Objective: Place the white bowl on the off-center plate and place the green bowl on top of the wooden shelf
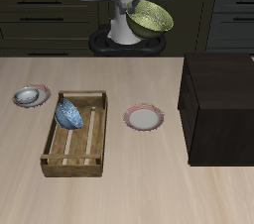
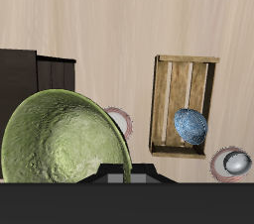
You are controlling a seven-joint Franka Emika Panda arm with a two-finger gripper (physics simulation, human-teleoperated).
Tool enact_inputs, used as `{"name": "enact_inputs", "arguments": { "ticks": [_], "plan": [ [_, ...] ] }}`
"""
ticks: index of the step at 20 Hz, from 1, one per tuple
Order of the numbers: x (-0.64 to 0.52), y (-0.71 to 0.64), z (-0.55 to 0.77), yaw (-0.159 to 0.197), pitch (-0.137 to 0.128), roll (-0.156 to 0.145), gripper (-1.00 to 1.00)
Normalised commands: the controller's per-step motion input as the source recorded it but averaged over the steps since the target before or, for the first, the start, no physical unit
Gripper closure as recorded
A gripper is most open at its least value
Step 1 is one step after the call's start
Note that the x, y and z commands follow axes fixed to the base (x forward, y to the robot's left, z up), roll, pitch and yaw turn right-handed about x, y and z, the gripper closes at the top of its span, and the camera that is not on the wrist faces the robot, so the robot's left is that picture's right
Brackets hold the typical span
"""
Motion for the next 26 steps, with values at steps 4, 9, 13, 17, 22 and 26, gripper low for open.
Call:
{"name": "enact_inputs", "arguments": {
  "ticks": [4,9,13,17,22,26],
  "plan": [
    [-0.1,0.26,-0.04,0.02,-0.009,0.037,1.0],
    [-0.03,0.28,-0.03,0.019,-0.002,0.013,1.0],
    [-0.01,0.2,0.03,0.008,-0.008,0.008,1.0],
    [-0.03,0.44,0.08,0.014,-0.033,0.02,1.0],
    [0.04,0.52,-0.07,0.02,-0.002,0.028,1.0],
    [0.03,0.4,-0.08,0.006,0.019,-0.012,1.0]
  ]
}}
